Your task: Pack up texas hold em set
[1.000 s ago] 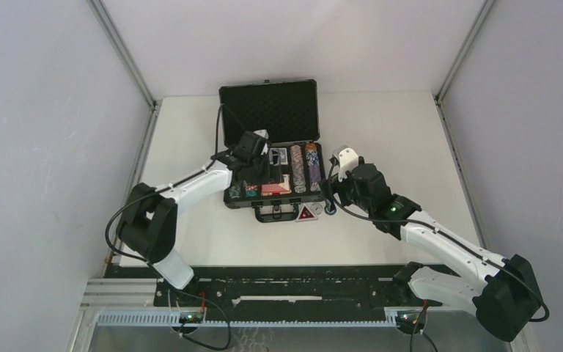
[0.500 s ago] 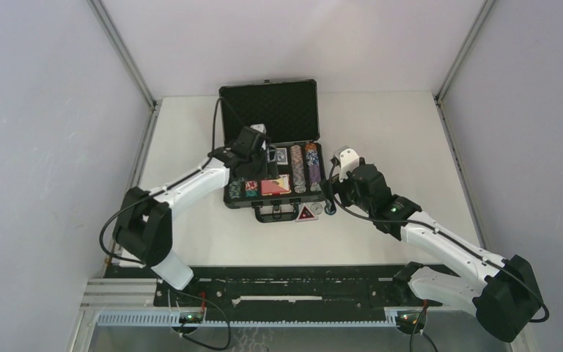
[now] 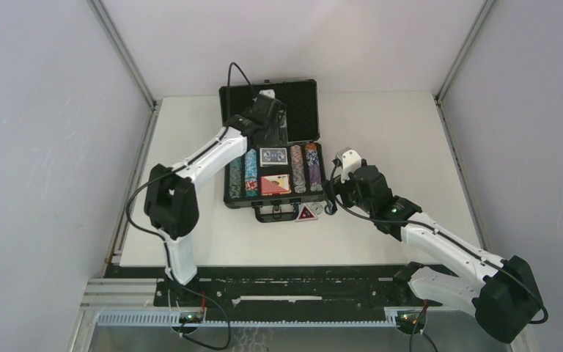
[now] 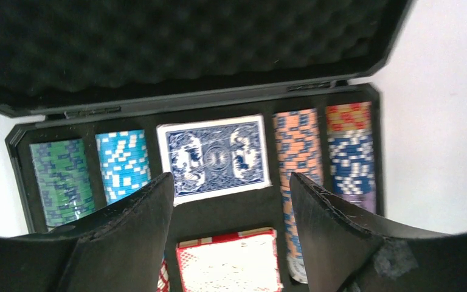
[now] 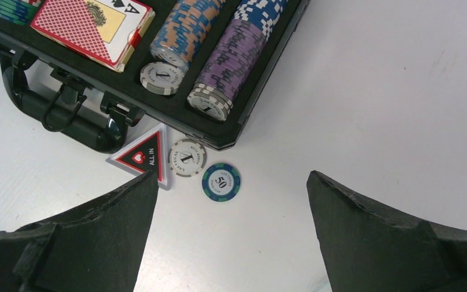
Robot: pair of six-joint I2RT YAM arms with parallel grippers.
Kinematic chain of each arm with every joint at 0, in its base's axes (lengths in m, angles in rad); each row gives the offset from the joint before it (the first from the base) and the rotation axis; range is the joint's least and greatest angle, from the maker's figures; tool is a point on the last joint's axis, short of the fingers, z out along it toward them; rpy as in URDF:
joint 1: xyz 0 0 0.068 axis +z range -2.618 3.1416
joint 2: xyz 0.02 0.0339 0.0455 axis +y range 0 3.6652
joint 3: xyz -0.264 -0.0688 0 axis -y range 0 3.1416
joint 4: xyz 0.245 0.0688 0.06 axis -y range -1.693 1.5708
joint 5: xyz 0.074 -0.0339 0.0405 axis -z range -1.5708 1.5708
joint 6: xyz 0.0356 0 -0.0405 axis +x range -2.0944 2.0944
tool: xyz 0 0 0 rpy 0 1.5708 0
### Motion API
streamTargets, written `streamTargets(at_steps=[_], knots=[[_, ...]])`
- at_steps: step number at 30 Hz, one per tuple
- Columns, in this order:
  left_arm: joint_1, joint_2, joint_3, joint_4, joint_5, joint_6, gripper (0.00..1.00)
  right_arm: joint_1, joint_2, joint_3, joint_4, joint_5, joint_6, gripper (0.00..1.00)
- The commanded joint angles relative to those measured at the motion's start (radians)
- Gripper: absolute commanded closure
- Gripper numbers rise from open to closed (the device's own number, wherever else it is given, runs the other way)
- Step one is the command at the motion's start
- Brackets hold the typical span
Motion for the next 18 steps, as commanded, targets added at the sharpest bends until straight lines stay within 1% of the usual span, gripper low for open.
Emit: streamTargets(at_steps=[1,4,7,12,18], knots=[[0.017,0.033,0.037,-0.061,-0.052,0.012,0.26,-0.019,-0.031,-0.013,0.044,0.001,0.024,0.0],[0.017,0.048,0.018,-0.054,-0.045,0.009,0.26,-0.022,-0.02,-0.013,0.053,-0.011,0.025,0.0],[0.017,0.074,-0.008,-0.022,0.014,0.006,0.26,-0.025,-0.015,-0.011,0.06,-0.024,0.027,0.0],[0.018,0.157,0.005,-0.002,0.088,-0.002,0.26,-0.027,-0.013,-0.013,0.06,-0.029,0.028,0.0],[0.017,0.191,0.021,0.0,0.1,-0.004,0.27,-0.028,-0.013,-0.012,0.053,-0.024,0.034,0.0]])
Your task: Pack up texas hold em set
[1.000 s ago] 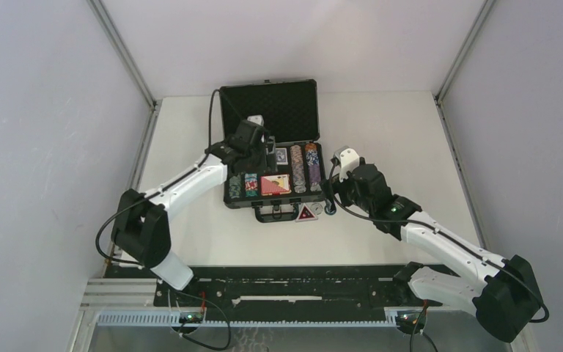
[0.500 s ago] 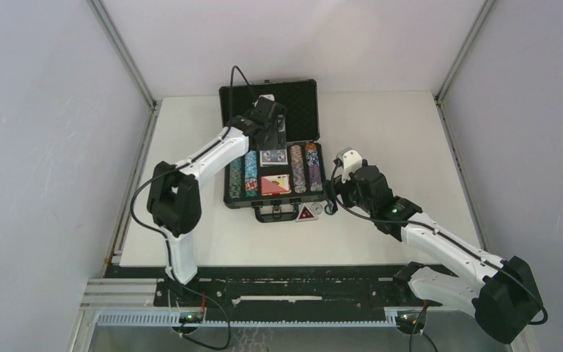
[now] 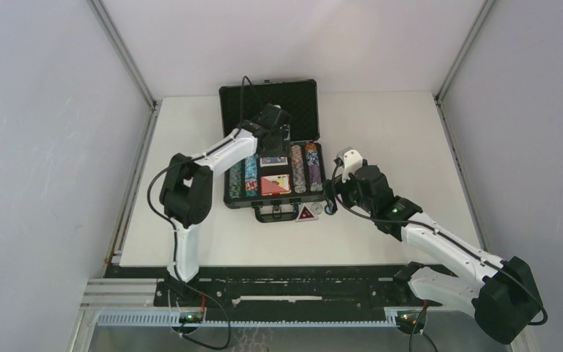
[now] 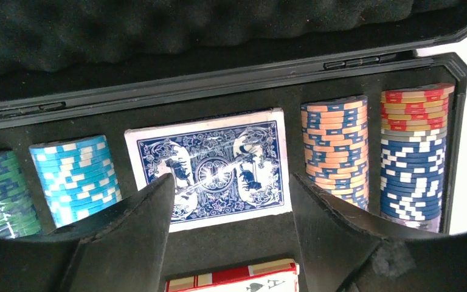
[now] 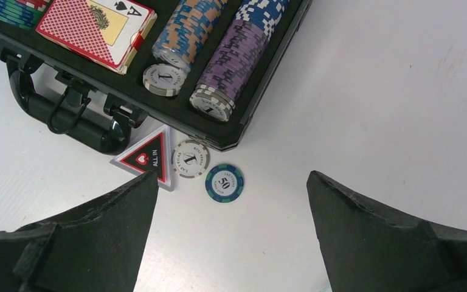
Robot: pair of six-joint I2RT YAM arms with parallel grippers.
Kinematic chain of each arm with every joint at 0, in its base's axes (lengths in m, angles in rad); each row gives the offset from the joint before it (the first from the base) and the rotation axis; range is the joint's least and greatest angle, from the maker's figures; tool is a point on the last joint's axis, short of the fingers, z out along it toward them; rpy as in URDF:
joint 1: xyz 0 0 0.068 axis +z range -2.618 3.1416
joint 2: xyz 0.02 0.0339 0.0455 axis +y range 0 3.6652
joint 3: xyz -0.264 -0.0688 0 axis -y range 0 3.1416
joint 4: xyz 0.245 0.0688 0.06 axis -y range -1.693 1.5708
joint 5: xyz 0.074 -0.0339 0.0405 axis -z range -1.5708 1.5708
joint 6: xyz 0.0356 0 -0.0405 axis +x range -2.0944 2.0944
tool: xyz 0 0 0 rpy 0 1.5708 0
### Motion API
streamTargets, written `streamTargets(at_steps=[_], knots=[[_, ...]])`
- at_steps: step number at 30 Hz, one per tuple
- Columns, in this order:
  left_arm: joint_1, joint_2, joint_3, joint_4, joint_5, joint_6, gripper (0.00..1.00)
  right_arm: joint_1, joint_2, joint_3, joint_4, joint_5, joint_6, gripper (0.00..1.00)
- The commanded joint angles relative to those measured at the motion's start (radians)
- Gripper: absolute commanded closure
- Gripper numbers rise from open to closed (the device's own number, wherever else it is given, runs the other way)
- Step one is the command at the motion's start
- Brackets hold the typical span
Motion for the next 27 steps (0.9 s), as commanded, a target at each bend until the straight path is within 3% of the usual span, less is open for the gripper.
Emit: streamTargets(at_steps=[1,5,8,11,13,16,19,22,24,27], knots=[[0.002,0.009,0.015,0.01,0.042,-0.008,0.27,-0.01,-0.009,0.003,0.041,-0.004,0.019,0.0],[0.0,-0.028,-0.014,0.026,0.036,-0.007,0.27,-0.011,-0.008,0.002,0.052,0.003,0.03,0.0],[0.0,-0.124,-0.087,0.099,0.032,-0.004,0.27,-0.029,-0.014,0.007,0.083,0.068,0.17,0.0],[-0.01,-0.28,-0.195,0.21,0.017,0.018,0.25,-0.118,-0.018,0.05,0.013,-0.005,0.285,0.0],[-0.026,-0.38,-0.263,0.292,0.007,0.048,0.23,-0.112,-0.046,0.036,-0.005,0.119,0.237,0.0],[-0.06,-0.497,-0.355,0.378,-0.063,0.092,0.23,-0.068,-0.104,0.022,-0.021,0.424,0.203,0.0],[-0.076,-0.598,-0.48,0.454,-0.113,0.104,0.2,-0.082,-0.118,0.025,-0.09,0.631,0.347,0.01],[-0.077,-0.698,-0.613,0.523,-0.15,0.083,0.16,-0.256,-0.084,0.022,-0.169,0.424,0.494,0.16],[-0.076,-0.764,-0.677,0.526,-0.183,0.077,0.16,-0.321,-0.067,-0.003,-0.184,0.291,0.553,0.18],[-0.076,-0.829,-0.727,0.51,-0.209,0.076,0.15,-0.338,-0.044,-0.045,-0.214,0.24,0.607,0.18]])
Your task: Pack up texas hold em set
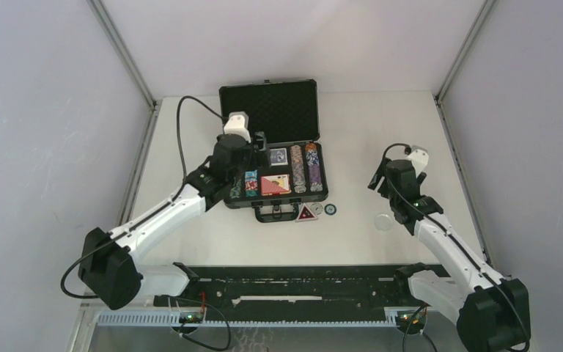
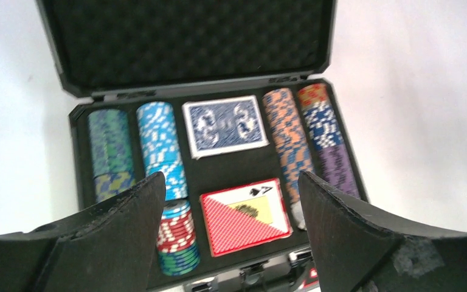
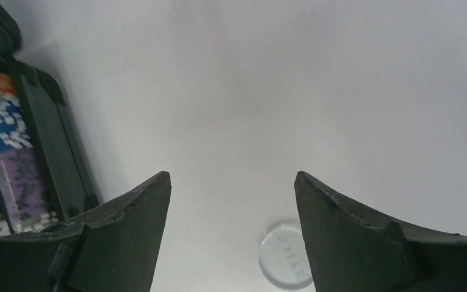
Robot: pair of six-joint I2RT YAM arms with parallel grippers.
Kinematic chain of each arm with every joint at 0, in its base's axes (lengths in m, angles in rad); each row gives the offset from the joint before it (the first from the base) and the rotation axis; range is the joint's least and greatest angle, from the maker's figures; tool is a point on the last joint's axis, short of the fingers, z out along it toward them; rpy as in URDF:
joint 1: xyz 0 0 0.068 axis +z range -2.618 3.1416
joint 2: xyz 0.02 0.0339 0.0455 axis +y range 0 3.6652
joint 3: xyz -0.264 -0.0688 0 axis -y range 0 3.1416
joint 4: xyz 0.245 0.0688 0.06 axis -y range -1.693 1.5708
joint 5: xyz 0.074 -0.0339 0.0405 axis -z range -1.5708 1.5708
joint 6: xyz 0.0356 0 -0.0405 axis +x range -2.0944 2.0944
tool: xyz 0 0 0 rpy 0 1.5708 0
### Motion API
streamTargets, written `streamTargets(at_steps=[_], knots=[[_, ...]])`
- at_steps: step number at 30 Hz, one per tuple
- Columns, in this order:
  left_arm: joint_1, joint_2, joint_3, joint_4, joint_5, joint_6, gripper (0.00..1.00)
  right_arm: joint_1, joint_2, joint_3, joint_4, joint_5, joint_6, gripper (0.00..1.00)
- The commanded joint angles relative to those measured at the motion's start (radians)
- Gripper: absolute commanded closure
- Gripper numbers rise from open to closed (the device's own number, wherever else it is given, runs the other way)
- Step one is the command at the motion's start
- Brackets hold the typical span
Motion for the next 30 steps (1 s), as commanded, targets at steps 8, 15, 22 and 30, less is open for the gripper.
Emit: streamTargets(at_steps=[8,15,22,30], knots=[[0.005,-0.084,-0.123,0.018,-0.055,-0.005,0.15,-0.03,0.095,-0.082,-0.124,-0.191,0.251,0.14],[0.005,-0.077,-0.125,0.011,-0.045,-0.016,0.15,-0.03,0.134,-0.09,-0.192,-0.14,0.279,0.11],[0.006,-0.083,-0.125,0.005,-0.05,-0.016,0.15,-0.03,0.155,-0.091,-0.25,-0.085,0.299,0.1],[0.006,-0.075,-0.118,-0.006,-0.038,-0.02,0.15,-0.03,0.192,-0.109,-0.241,-0.097,0.313,0.1]])
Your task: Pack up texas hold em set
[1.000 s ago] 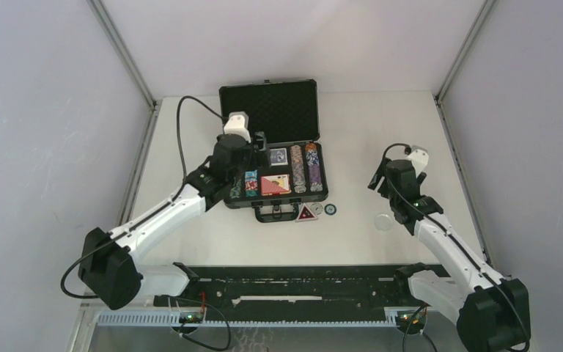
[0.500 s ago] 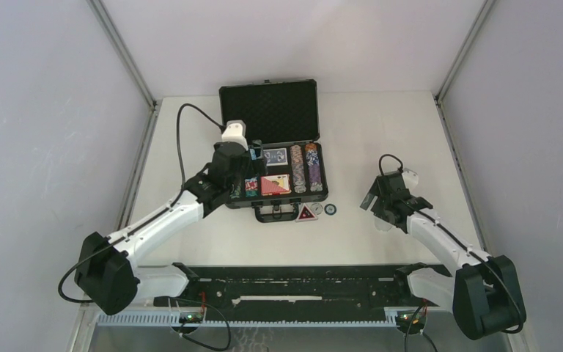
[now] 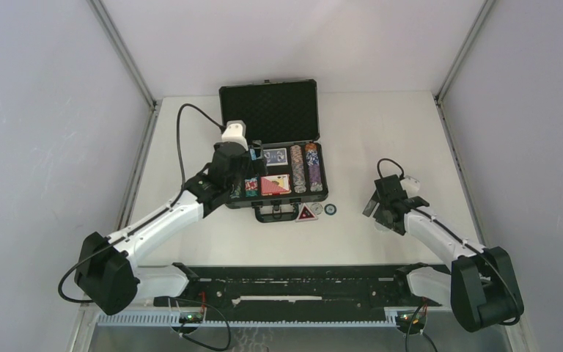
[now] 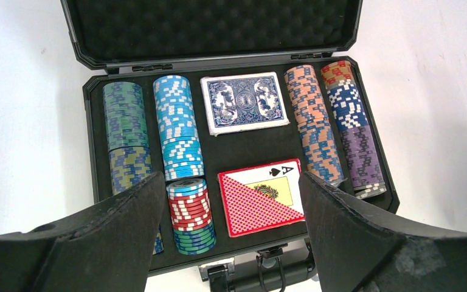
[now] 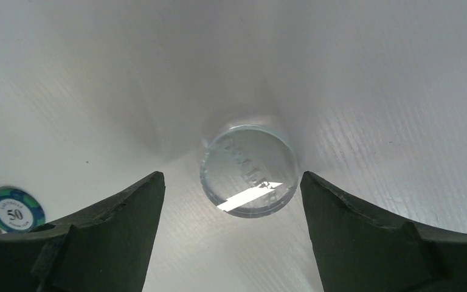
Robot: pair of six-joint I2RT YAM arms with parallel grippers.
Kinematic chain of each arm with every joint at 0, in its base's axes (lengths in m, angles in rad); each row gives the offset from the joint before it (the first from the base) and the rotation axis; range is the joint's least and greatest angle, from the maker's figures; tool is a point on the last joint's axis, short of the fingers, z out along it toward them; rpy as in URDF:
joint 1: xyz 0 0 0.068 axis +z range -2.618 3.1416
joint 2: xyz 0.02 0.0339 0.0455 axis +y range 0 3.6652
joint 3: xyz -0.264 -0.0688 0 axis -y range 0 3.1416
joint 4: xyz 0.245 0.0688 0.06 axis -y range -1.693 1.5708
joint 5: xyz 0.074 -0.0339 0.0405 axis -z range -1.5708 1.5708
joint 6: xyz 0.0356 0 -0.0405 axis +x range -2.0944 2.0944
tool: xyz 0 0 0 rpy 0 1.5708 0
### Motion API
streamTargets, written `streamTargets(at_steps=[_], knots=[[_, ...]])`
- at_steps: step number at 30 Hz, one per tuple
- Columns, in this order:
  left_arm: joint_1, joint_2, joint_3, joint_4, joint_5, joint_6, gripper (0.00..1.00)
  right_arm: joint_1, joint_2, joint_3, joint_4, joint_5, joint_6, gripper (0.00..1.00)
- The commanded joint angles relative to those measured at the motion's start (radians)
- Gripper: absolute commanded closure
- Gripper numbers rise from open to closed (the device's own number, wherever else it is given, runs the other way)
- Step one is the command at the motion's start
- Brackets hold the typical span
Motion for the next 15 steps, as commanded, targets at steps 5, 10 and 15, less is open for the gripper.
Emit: streamTargets(at_steps=[5,10,15], knots=[[0.005,-0.009,-0.001,0.001,0.011,-0.01,0.13,-0.004,0.043,-0.013,0.026,0.01,0.037,0.14],[0.007,-0.004,0.001,-0.003,0.017,-0.008,0.12,-0.013,0.064,-0.012,0.045,-0.001,0.028,0.2],[0.007,-0.004,0.002,-0.01,0.01,-0.007,0.12,-0.012,0.091,0.0,0.042,-0.006,0.019,0.3]])
